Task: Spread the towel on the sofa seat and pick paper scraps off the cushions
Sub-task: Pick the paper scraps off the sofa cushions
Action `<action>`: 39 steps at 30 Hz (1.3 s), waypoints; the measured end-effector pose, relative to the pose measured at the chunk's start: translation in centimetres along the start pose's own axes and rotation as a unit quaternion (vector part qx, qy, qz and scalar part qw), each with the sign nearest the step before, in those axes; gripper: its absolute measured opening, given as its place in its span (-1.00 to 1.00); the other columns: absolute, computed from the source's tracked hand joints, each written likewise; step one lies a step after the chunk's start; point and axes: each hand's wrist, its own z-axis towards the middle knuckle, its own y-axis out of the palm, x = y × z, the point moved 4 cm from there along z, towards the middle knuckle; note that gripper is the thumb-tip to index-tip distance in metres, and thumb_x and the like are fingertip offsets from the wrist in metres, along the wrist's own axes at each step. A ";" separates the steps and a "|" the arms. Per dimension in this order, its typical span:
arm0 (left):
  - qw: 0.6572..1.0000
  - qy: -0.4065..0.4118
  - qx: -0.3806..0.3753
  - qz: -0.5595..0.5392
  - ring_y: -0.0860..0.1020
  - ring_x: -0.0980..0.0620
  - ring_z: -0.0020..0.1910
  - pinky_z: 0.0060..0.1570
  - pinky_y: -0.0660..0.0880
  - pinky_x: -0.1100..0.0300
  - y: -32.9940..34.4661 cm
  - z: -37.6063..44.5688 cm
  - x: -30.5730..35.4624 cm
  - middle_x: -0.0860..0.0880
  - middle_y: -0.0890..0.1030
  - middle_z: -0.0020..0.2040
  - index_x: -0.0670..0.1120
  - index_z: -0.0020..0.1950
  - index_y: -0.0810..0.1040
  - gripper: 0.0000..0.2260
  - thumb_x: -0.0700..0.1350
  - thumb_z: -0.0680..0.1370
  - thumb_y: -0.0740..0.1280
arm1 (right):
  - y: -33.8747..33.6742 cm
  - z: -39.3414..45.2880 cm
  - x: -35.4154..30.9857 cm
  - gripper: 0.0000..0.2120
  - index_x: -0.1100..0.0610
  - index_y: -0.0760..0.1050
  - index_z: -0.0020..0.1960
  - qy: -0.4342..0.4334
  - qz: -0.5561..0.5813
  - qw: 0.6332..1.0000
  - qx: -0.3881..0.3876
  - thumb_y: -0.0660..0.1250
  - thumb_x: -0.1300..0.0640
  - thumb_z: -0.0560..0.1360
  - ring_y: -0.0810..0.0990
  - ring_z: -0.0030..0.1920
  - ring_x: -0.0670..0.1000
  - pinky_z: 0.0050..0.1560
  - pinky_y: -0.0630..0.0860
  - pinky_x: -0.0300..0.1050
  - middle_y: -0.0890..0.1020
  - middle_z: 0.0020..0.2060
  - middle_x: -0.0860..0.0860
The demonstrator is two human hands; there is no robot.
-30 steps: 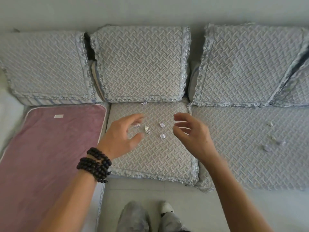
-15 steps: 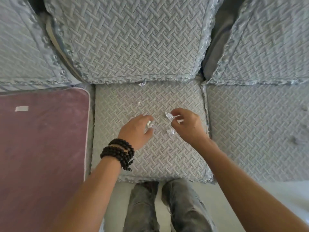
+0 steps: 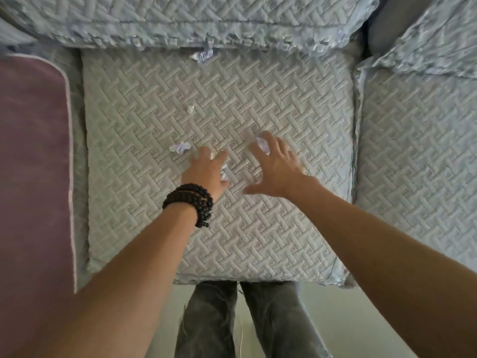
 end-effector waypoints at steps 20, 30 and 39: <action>0.975 -0.075 0.207 -0.022 0.39 -0.20 0.24 0.13 0.43 -0.20 0.8 3.9 -7.3 -0.17 0.46 0.21 -0.13 0.04 0.52 -0.89 -0.24 0.52 0.35 | -1.7 7.5 -2.9 -0.87 0.31 0.50 -0.14 -0.108 0.227 0.928 0.274 0.39 0.28 0.54 0.52 -0.32 0.07 -0.39 0.57 -0.11 0.55 -0.25 0.14; 0.946 0.035 0.303 -0.114 0.44 -0.02 -0.19 -0.12 0.54 0.02 -4.6 8.6 -7.3 -0.08 0.44 -0.10 -0.06 0.29 0.38 -0.55 -0.40 0.47 0.31 | -6.6 16.3 -4.9 -0.69 0.23 0.28 0.35 -0.032 0.251 0.942 0.219 0.13 0.33 0.62 0.38 -0.59 -0.05 -0.64 0.36 -0.29 0.47 -0.44 -0.02; 0.963 0.029 0.260 -0.068 0.47 -0.04 -0.18 -0.08 0.56 -0.01 -4.8 9.3 -7.1 -0.13 0.49 -0.09 -0.19 0.05 0.50 -0.88 -0.30 0.53 0.32 | -8.7 20.5 -7.0 -0.42 -0.03 0.11 0.54 0.011 0.120 0.991 0.059 0.11 0.36 0.62 0.43 -0.43 -0.02 -0.43 0.53 -0.16 0.47 -0.24 0.10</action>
